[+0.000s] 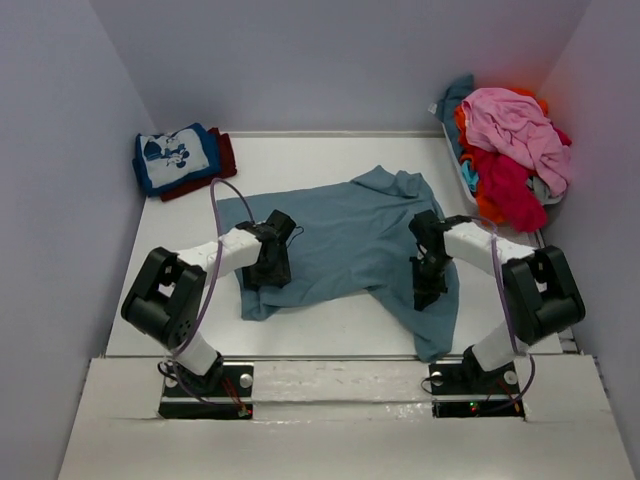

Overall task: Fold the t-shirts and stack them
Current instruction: Flatten out the tshirt

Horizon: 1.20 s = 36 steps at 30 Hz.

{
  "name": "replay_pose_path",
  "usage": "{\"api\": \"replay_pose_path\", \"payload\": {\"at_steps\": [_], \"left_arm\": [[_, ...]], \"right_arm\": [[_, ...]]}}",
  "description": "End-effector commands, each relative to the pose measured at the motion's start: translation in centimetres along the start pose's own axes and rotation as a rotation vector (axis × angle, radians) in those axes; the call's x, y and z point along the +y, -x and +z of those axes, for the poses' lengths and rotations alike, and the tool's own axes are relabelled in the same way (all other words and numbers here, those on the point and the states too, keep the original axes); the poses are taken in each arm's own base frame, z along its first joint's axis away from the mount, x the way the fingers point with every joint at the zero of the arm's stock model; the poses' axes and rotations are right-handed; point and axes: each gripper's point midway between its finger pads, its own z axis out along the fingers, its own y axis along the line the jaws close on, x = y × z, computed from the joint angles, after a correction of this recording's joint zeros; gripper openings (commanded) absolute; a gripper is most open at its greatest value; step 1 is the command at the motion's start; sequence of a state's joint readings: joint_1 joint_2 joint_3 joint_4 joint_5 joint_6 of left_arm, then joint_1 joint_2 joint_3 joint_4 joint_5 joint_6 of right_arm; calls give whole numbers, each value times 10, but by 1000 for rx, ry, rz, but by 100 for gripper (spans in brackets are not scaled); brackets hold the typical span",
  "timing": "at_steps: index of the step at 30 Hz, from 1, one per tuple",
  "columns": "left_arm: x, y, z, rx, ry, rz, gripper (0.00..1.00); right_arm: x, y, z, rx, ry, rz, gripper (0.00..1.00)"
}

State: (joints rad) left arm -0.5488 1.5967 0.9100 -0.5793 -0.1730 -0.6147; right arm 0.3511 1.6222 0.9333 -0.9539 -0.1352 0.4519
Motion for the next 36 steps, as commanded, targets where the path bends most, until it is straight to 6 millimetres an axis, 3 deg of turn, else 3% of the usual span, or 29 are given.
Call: {"api": "replay_pose_path", "payload": {"at_steps": [1,4,9,12,17,21,22,25,29,31,32,33,36], "left_arm": [[16,-34,-4,118,50,5,74],[9,-31,-11,117,15,-4,74],[14,-34,-15,124,27,1,75],[15,-29,-19,103,26,2,75],[3,-3,-22,52,43,29,75],[1,36,-42,-66,77,28,75],[1,53,-50,-109,109,27,75],[-10,84,-65,-184,108,19,75],[-20,112,-76,-237,97,-3,76],[-23,123,-67,-228,85,-21,76],[-24,129,-64,-231,73,-33,76],[-22,135,-60,-228,70,-45,76],[-23,147,-49,-225,63,-57,76]], "right_arm": [[9,-32,-29,-3,72,37,18],[1,-59,-42,20,79,50,18],[-4,-98,-61,47,127,110,18],[-7,-97,-68,1,132,116,18],[8,-44,-76,-135,120,111,19],[27,19,-107,-328,118,95,19],[41,43,-120,-381,138,79,20],[68,82,-139,-432,183,48,19],[81,132,-167,-565,154,34,20],[87,149,-168,-576,135,26,24],[90,171,-165,-565,131,43,25],[93,178,-161,-554,124,42,26],[89,215,-153,-547,140,92,32]]}}
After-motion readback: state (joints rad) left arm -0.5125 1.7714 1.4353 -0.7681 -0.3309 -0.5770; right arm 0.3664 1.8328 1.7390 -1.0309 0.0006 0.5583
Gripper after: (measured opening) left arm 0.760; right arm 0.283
